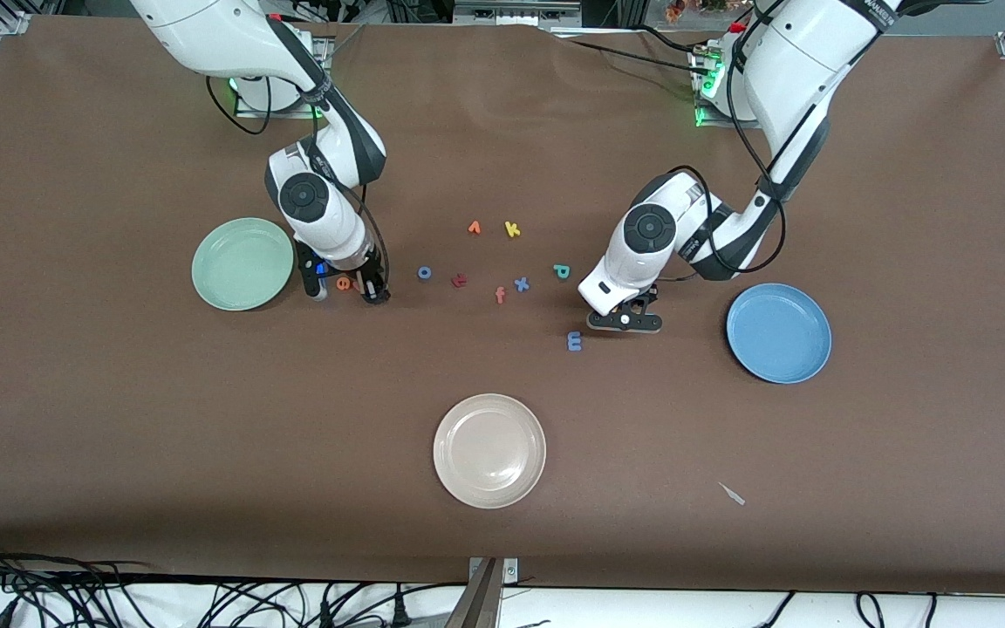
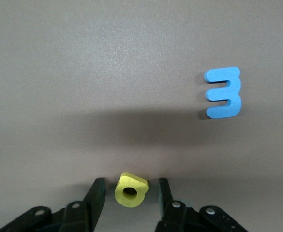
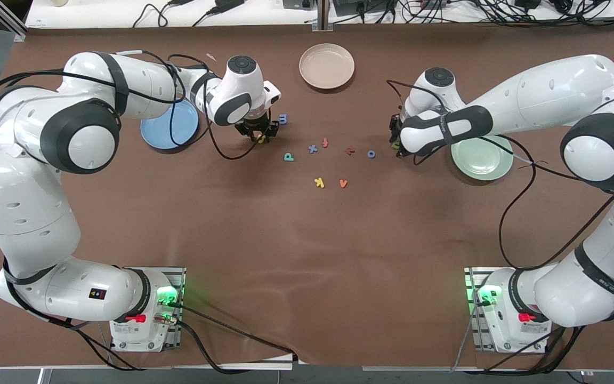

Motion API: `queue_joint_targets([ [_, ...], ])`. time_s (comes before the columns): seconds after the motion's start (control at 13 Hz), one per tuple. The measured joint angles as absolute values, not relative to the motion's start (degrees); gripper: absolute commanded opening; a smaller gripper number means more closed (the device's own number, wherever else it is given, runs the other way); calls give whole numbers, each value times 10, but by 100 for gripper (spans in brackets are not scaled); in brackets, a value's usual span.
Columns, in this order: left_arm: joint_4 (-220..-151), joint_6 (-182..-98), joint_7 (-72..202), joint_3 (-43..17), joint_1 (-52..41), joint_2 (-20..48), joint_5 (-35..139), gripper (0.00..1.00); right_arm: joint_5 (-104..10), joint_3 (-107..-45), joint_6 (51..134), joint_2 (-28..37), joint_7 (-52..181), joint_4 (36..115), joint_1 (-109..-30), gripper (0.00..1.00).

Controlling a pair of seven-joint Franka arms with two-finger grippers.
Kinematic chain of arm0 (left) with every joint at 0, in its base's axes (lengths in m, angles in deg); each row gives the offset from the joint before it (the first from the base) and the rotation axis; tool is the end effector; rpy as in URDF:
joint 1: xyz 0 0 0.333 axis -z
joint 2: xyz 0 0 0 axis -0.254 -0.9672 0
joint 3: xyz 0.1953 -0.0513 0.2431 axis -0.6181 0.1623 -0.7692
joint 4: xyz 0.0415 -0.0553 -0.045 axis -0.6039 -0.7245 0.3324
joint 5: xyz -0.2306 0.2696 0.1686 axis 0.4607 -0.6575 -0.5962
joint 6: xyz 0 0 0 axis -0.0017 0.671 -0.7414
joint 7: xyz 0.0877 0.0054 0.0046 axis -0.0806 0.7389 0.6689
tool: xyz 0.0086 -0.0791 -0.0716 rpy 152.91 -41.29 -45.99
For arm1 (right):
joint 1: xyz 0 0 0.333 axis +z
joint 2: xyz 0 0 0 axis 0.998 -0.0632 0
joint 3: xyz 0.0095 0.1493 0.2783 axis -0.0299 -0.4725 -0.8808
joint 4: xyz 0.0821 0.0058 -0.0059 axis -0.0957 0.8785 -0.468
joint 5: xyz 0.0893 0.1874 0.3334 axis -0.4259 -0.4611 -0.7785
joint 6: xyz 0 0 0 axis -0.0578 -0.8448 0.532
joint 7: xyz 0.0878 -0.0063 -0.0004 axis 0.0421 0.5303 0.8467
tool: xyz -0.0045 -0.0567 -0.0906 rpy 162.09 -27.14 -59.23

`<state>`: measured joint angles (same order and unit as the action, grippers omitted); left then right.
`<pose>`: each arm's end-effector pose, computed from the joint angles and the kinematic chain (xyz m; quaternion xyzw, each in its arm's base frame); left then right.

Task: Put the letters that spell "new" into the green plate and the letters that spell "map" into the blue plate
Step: 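Grasp the green u with the right gripper while the left gripper grasps yellow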

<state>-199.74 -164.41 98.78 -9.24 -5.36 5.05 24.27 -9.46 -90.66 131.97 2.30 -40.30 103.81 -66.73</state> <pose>0.5146 -0.3125 0.1713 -0.9993 0.0268 0.0273 0.0053 0.4798 0.2689 0.1732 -0.8104 0.5847 0.0244 0.0287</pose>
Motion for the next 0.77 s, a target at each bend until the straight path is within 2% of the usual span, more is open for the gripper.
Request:
queue_joint_targets([
  [0.31, -1996, -1645, 988, -92, -53, 50, 243, 31, -95, -904, 1321, 24, -403, 1035, -667, 7],
  [0.77, -1995, -1645, 988, -91, -53, 50, 243, 17, -89, -904, 1298, 29, -400, 1016, -667, 6],
])
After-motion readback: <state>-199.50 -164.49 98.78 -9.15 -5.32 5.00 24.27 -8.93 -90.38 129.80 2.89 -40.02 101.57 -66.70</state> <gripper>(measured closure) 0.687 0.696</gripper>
